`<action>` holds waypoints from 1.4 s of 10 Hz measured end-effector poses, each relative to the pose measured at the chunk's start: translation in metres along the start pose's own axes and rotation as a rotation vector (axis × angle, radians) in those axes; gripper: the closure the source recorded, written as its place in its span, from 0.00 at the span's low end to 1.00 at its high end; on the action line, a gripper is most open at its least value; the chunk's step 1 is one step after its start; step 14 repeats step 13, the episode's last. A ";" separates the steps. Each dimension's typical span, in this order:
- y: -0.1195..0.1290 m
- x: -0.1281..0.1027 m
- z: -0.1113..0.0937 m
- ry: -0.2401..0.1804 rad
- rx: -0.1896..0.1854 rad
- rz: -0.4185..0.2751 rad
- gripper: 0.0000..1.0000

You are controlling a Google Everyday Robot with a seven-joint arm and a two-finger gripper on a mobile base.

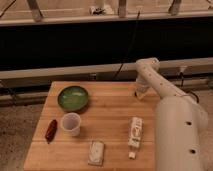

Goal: Push the eraser across the table

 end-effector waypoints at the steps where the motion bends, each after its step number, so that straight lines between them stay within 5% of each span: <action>1: 0.001 0.007 -0.001 0.005 0.004 0.014 1.00; 9: -0.004 0.040 -0.007 0.039 0.018 0.059 0.99; 11: -0.002 0.051 -0.010 0.048 0.015 0.085 0.89; 14: 0.000 0.046 -0.013 0.050 0.005 0.056 0.93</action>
